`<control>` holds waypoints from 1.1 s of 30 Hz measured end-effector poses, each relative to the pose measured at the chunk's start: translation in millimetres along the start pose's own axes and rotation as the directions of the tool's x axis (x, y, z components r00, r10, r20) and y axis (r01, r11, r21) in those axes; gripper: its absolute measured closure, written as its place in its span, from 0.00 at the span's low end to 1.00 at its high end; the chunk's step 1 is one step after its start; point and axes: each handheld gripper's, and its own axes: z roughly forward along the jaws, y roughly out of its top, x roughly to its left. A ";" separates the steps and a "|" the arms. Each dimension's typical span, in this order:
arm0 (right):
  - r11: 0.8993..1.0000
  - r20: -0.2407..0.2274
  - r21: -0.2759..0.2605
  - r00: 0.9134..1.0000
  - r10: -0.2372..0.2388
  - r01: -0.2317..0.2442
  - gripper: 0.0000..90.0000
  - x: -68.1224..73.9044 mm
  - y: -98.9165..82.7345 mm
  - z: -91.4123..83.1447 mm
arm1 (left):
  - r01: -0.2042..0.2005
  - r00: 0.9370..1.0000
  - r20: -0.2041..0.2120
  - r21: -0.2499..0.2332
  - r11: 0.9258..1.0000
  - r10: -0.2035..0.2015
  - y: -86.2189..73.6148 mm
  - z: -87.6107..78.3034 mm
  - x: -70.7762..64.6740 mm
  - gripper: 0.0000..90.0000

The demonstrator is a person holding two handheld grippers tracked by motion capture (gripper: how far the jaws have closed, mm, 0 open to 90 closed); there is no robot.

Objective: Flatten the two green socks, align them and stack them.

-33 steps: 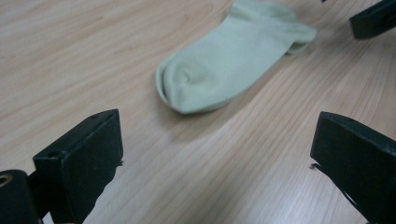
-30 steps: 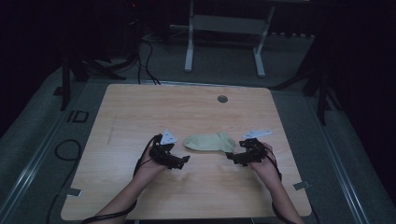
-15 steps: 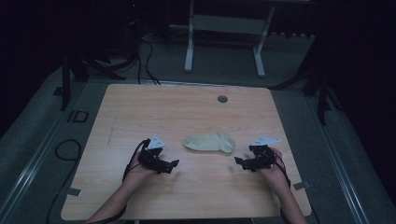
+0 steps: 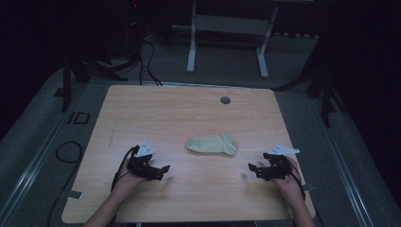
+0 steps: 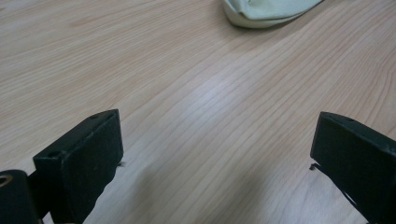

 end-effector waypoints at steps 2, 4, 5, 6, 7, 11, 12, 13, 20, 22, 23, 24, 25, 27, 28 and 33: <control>1.000 0.006 -0.002 1.000 0.010 -0.010 0.15 -1.2 -3.0 -3.6 | 0.003 1.000 -0.003 -0.009 1.000 -0.003 -3.4 -4.0 3.0 0.03; 1.000 0.017 -0.005 1.000 0.017 -0.017 0.15 -3.2 -7.2 -7.3 | 0.019 1.000 -0.001 -0.013 1.000 -0.019 -7.5 -7.8 6.0 0.03; 1.000 0.024 -0.003 1.000 0.020 -0.020 0.15 -4.4 -9.0 -8.6 | 0.023 1.000 -0.002 -0.010 1.000 -0.023 -9.4 -9.1 7.2 0.03; 1.000 0.031 -0.001 0.999 0.023 -0.023 0.15 -5.5 -10.6 -9.7 | 0.023 1.000 -0.011 -0.014 1.000 -0.023 -11.8 -10.2 8.3 0.03; 1.000 0.038 -0.002 0.999 0.025 -0.025 0.15 -6.4 -12.3 -10.6 | 0.020 1.000 -0.021 -0.013 1.000 -0.021 -13.4 -11.1 9.1 0.03; 0.999 0.074 0.003 0.997 0.032 -0.032 0.15 -8.8 -18.0 -14.7 | 0.034 0.998 -0.048 -0.014 0.999 -0.035 -21.3 -17.2 13.6 0.03; 0.999 0.078 0.003 0.996 0.037 -0.038 0.15 -9.3 -19.2 -15.8 | 0.038 0.998 -0.049 -0.014 0.999 -0.039 -22.8 -18.7 14.5 0.03; 0.999 0.078 0.003 0.996 0.037 -0.038 0.15 -9.3 -19.2 -15.8 | 0.038 0.998 -0.049 -0.014 0.999 -0.039 -22.8 -18.7 14.5 0.03; 0.997 0.107 -0.021 0.991 0.082 -0.080 0.15 -15.0 -27.0 -26.5 | 0.050 0.988 -0.142 -0.046 0.998 -0.056 -33.4 -28.2 19.4 0.03; 0.996 0.105 -0.027 0.991 0.088 -0.085 0.15 -14.8 -28.2 -28.6 | 0.058 0.987 -0.151 -0.044 0.997 -0.064 -34.0 -31.3 21.1 0.03; 0.996 0.107 -0.028 0.990 0.089 -0.086 0.15 -14.5 -29.2 -29.4 | 0.060 0.986 -0.154 -0.046 0.997 -0.067 -34.5 -32.5 21.8 0.03; 0.996 0.108 -0.028 0.990 0.087 -0.084 0.15 -14.7 -29.8 -29.9 | 0.071 0.985 -0.155 -0.046 0.996 -0.077 -35.2 -34.0 22.9 0.03; 0.996 0.108 -0.028 0.990 0.087 -0.084 0.15 -14.7 -29.8 -29.9 | 0.071 0.985 -0.155 -0.046 0.996 -0.077 -35.2 -34.0 22.9 0.03; 0.995 0.110 -0.033 0.989 0.100 -0.097 0.15 -16.1 -32.1 -32.0 | 0.092 0.982 -0.164 -0.044 0.995 -0.098 -38.6 -38.3 26.5 0.03; 0.994 0.113 -0.036 0.988 0.107 -0.104 0.15 -16.7 -32.7 -32.9 | 0.096 0.980 -0.172 -0.052 0.994 -0.103 -40.5 -39.8 27.3 0.03; 0.993 0.121 -0.043 0.986 0.117 -0.112 0.15 -19.0 -35.1 -34.0 | 0.109 0.974 -0.191 -0.069 0.992 -0.121 -47.1 -47.3 29.9 0.03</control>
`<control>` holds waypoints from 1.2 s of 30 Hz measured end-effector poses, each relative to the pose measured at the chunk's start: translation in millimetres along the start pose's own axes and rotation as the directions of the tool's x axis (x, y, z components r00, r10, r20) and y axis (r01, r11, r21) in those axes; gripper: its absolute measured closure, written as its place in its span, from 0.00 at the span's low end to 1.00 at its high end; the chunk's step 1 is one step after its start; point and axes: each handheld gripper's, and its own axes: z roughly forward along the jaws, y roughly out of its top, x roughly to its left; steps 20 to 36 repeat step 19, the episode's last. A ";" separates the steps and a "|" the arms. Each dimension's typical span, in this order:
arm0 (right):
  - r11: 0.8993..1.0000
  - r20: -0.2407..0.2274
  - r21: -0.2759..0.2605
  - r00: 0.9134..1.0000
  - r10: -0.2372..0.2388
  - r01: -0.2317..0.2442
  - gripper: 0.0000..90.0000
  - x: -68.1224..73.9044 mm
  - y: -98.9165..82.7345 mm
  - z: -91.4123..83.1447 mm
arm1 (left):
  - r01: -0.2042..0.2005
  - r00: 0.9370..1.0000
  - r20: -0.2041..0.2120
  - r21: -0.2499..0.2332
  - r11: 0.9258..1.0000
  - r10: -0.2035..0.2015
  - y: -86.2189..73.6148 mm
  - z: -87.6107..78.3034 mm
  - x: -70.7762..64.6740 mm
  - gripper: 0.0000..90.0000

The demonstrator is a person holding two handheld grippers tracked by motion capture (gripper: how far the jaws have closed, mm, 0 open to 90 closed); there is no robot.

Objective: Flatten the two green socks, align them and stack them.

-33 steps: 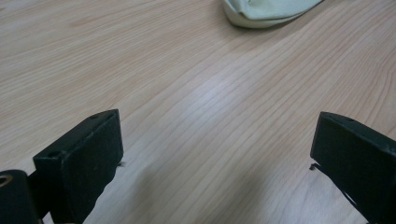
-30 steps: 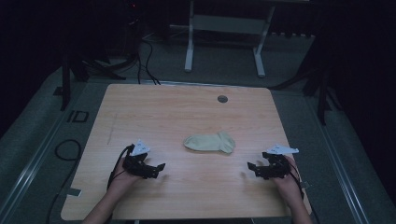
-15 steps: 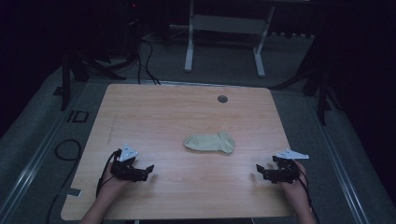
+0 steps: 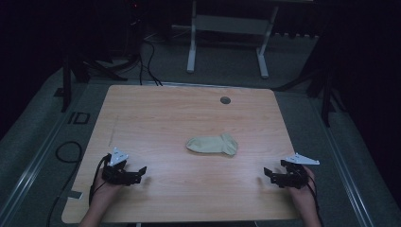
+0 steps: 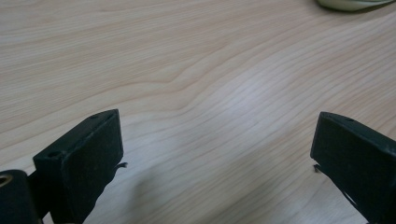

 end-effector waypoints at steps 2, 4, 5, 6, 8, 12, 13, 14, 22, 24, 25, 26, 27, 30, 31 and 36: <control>1.000 0.009 0.004 1.000 -0.001 0.001 0.15 -1.1 -0.9 0.5 | 0.027 1.000 -0.013 -0.003 1.000 -0.027 -2.2 -3.4 4.4 0.03; 1.000 0.012 0.005 1.000 -0.004 0.004 0.15 -1.6 -1.0 0.6 | 0.032 0.999 -0.023 -0.002 0.999 -0.032 -2.8 -4.1 5.8 0.03; 1.000 0.015 0.003 1.000 -0.007 0.007 0.15 -1.7 -1.0 0.4 | 0.038 0.999 -0.025 -0.007 0.999 -0.038 -3.3 -4.7 6.7 0.03; 1.000 0.015 -0.001 1.000 -0.007 0.007 0.15 -2.0 -1.2 0.1 | 0.046 0.998 -0.048 -0.004 0.999 -0.046 -4.4 -5.4 7.6 0.03; 1.000 0.023 0.002 1.000 0.001 -0.001 0.15 -3.4 -2.1 0.0 | 0.054 0.996 -0.065 -0.001 0.999 -0.054 -6.1 -5.4 8.9 0.03; 1.000 0.031 -0.007 0.999 0.012 -0.012 0.15 -5.5 -2.7 -0.6 | 0.087 0.990 -0.110 -0.005 0.996 -0.087 -8.9 -6.0 13.1 0.03; 1.000 0.033 -0.008 0.999 0.014 -0.014 0.15 -5.8 -3.0 -0.5 | 0.087 0.990 -0.110 -0.005 0.996 -0.087 -8.9 -6.0 13.1 0.03; 1.000 0.036 -0.008 0.999 0.015 -0.014 0.15 -6.1 -3.3 -0.5 | 0.100 0.986 -0.130 -0.014 0.995 -0.101 -9.4 -7.1 14.9 0.03; 1.000 0.036 -0.005 0.999 0.015 -0.014 0.15 -5.9 -3.8 -0.3 | 0.120 0.981 -0.150 -0.031 0.992 -0.123 -10.1 -9.9 18.9 0.03; 1.000 0.036 -0.005 0.999 0.015 -0.014 0.15 -5.9 -3.8 -0.3 | 0.120 0.981 -0.150 -0.031 0.992 -0.123 -10.1 -9.9 18.9 0.03; 1.000 0.036 -0.005 0.999 0.015 -0.014 0.15 -5.9 -3.8 -0.3 | 0.120 0.981 -0.150 -0.031 0.992 -0.123 -10.1 -9.9 18.9 0.03; 1.000 0.036 -0.005 0.999 0.015 -0.014 0.15 -5.9 -3.8 -0.3 | 0.120 0.981 -0.150 -0.031 0.992 -0.123 -10.1 -9.9 18.9 0.03; 1.000 0.036 -0.005 0.999 0.015 -0.014 0.15 -5.9 -3.8 -0.3 | 0.120 0.981 -0.150 -0.031 0.992 -0.123 -10.1 -9.9 18.9 0.03; 1.000 0.036 -0.005 0.999 0.015 -0.014 0.15 -5.9 -3.8 -0.3 | 0.120 0.981 -0.150 -0.031 0.992 -0.123 -10.1 -9.9 18.9 0.03; 1.000 0.036 -0.005 0.999 0.015 -0.014 0.15 -5.9 -3.8 -0.3 | 0.120 0.981 -0.150 -0.031 0.992 -0.123 -10.1 -9.9 18.9 0.03; 1.000 0.036 -0.005 0.999 0.015 -0.014 0.15 -5.9 -3.8 -0.3 | 0.120 0.981 -0.150 -0.031 0.992 -0.123 -10.1 -9.9 18.9 0.03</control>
